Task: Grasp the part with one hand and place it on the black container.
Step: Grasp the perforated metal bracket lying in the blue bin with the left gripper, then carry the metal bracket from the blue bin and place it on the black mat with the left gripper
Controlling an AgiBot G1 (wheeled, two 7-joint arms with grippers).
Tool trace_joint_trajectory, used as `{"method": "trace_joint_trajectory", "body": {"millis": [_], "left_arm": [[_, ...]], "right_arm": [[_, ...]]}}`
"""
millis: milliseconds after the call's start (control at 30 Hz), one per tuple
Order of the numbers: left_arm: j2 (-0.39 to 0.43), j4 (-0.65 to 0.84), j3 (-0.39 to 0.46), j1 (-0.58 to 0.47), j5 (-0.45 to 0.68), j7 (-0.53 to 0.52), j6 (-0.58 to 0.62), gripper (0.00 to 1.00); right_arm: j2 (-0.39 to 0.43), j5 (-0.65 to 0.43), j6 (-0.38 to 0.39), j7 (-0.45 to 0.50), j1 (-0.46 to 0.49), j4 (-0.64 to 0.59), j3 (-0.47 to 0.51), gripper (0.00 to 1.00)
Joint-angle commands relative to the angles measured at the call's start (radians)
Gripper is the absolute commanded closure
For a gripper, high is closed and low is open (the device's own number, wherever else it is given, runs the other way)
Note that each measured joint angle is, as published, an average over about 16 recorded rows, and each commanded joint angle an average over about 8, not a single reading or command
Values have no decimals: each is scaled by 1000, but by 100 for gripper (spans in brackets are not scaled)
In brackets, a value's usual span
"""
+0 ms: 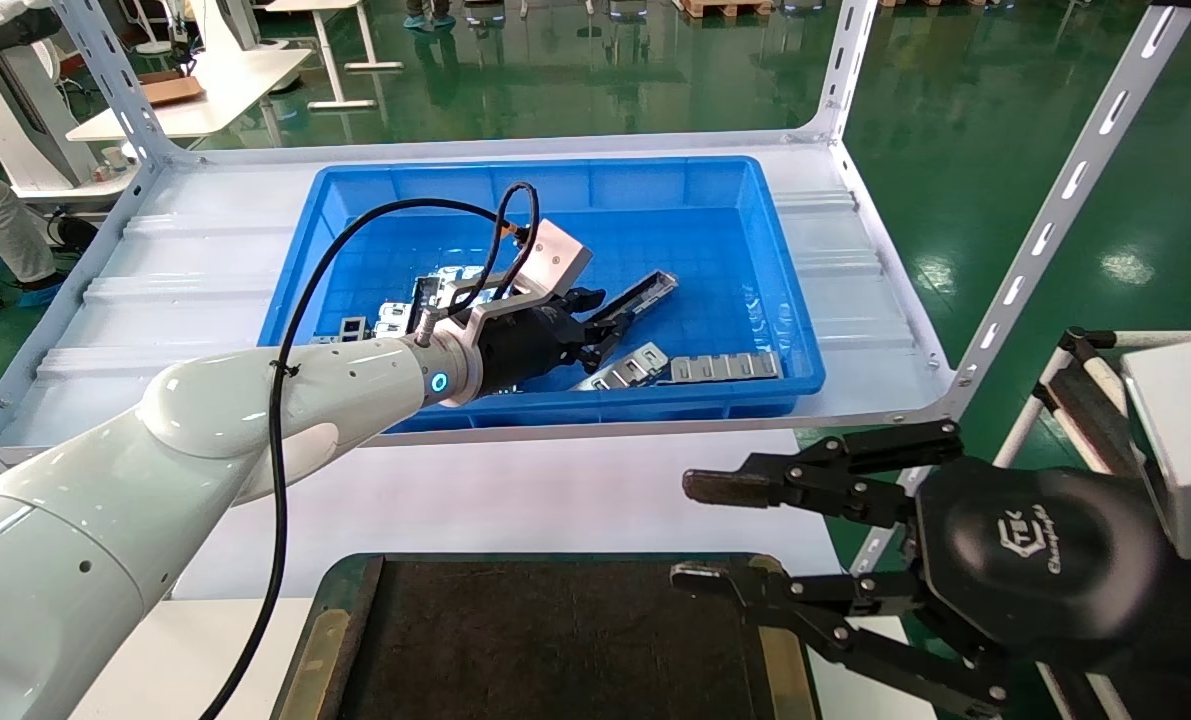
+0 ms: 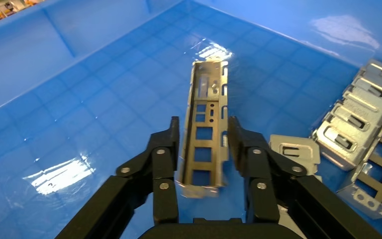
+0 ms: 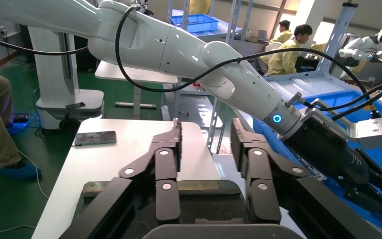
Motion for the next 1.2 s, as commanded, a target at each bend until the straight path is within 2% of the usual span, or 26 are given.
{"method": "trace_joint_trajectory", "body": {"millis": [33,367,600,767,967,1200], "left_arm": [[0,3,8,1,-9,2,-5,100],[-4,16,25,1,-56,24,-8,100],[-22,-4,-3,-10,-109,76,32,100],[-65,-33,-51,-14,-158,151,113,100],[-155,-98,-112,-6,-225,231,253,100],[-249,-176,-146,-1,-275,260,400,100]], "right_arm": [[0,0,0,0,0,0,0,100],[0,0,0,0,0,0,0,100],[0,0,0,0,0,0,-1,100],[0,1,0,0,0,0,-1,100],[0,1,0,-1,0,0,-1,100],[1,1,1,-1,0,0,-1,100]]}}
